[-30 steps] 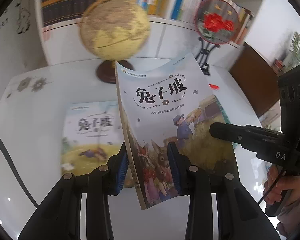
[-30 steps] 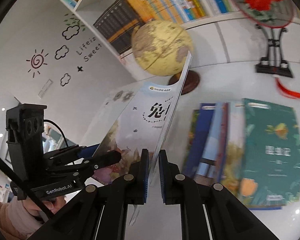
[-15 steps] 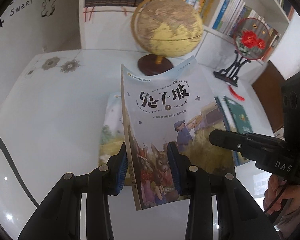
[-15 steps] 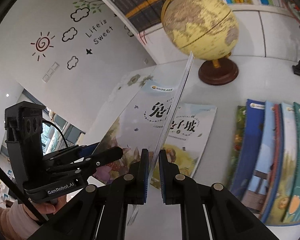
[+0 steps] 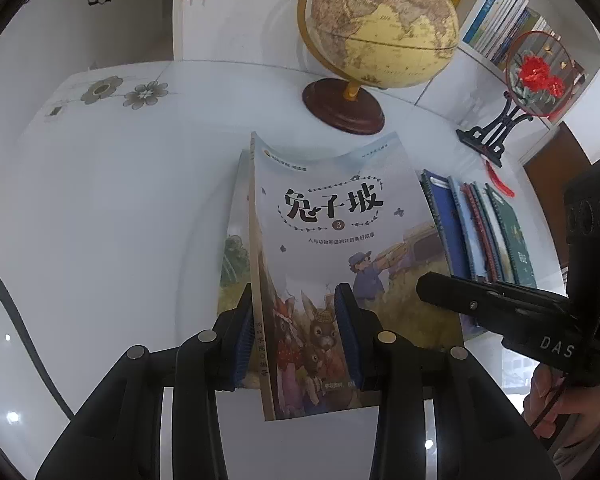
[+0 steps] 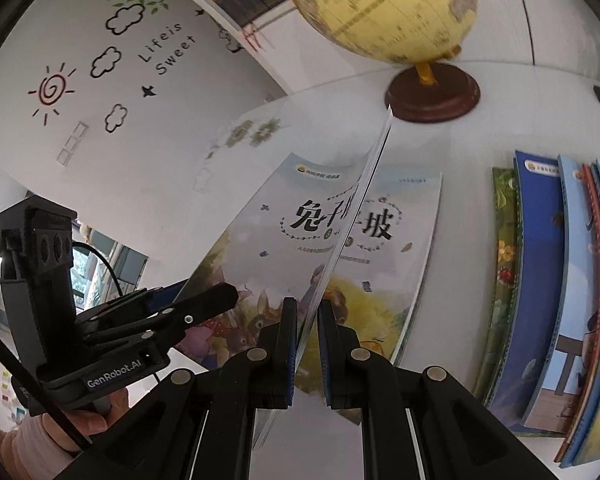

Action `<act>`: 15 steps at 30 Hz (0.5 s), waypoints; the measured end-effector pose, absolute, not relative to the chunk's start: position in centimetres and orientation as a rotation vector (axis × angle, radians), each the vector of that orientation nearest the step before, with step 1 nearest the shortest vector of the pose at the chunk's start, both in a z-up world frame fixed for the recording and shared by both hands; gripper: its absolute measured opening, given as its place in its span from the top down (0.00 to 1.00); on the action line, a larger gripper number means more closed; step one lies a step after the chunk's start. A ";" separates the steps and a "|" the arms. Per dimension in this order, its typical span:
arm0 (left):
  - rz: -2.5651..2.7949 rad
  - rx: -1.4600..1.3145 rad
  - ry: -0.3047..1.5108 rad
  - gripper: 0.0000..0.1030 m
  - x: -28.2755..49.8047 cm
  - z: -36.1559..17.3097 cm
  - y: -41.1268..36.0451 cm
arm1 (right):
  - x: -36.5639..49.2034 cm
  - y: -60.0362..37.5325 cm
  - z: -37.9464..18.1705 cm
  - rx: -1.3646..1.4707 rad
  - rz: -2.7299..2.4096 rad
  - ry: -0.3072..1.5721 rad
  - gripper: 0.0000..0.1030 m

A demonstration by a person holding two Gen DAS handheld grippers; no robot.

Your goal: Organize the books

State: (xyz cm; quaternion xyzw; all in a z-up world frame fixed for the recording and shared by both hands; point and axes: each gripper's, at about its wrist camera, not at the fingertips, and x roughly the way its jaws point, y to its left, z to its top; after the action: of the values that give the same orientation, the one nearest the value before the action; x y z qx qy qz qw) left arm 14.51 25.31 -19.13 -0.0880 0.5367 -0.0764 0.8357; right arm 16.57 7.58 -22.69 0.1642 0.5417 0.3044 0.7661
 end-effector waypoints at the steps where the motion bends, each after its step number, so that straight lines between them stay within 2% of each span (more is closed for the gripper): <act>1: -0.163 -0.186 1.141 0.67 14.6 -19.3 25.3 | 16.7 7.5 -23.1 0.366 0.654 1.185 0.91; 15: -0.150 -0.203 1.208 0.67 15.3 -21.7 26.7 | 17.2 6.3 -25.7 0.409 0.558 1.234 0.90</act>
State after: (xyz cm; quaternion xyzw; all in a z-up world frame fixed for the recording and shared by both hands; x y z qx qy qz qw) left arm 15.25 26.67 -21.71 -0.0951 0.5666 -0.0702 0.8155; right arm 17.16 6.35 -25.69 0.1879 0.5670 0.2562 0.7600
